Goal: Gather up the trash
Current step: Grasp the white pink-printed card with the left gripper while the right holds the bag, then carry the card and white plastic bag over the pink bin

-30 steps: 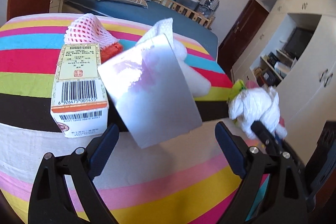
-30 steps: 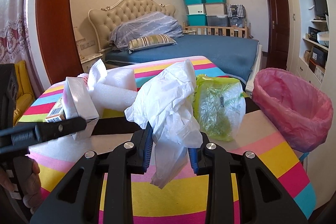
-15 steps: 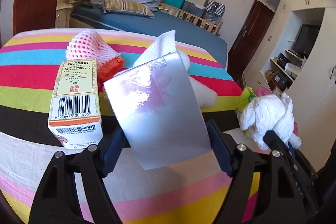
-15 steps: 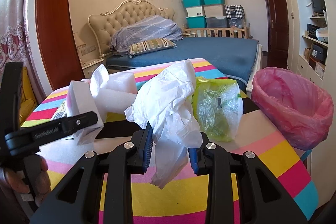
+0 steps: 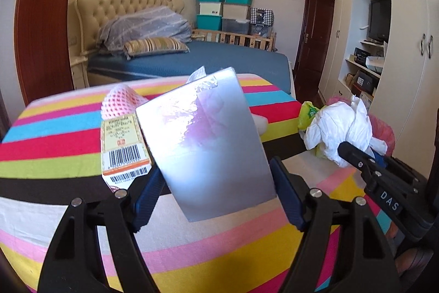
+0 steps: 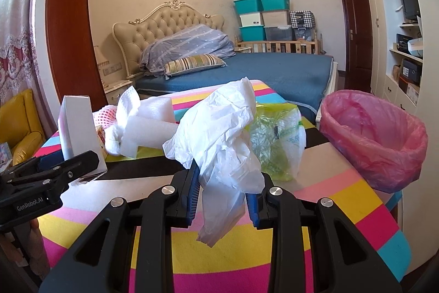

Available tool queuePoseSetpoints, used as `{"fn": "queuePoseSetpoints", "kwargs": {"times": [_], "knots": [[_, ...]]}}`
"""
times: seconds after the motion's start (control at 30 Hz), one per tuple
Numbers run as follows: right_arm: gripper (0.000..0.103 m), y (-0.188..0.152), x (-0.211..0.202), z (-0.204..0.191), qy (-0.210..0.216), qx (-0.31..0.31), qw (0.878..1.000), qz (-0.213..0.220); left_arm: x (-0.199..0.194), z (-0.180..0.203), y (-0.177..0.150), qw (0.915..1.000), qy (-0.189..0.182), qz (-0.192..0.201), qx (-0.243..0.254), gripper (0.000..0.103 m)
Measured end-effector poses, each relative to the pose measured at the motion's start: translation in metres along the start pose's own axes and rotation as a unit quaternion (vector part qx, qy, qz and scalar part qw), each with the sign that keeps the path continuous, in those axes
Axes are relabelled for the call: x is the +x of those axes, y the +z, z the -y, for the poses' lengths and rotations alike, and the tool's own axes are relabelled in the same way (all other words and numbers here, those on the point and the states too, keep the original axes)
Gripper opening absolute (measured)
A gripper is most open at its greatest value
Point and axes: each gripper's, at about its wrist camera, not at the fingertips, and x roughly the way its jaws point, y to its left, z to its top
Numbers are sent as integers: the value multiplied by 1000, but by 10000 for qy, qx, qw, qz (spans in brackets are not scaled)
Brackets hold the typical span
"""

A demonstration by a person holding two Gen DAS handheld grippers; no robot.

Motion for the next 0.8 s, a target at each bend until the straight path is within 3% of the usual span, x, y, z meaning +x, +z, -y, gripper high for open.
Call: {"fn": "queuePoseSetpoints", "kwargs": {"times": [0.37, 0.8], "knots": [[29, 10, -31, 12, -236, -253, 9988, 334, -13, 42, 1, 9949, -95, 325, 949, 74], [30, 12, -48, 62, -706, 2, 9964, 461, 6, 95, 16, 9851, -782, 173, 1521, 74]]}}
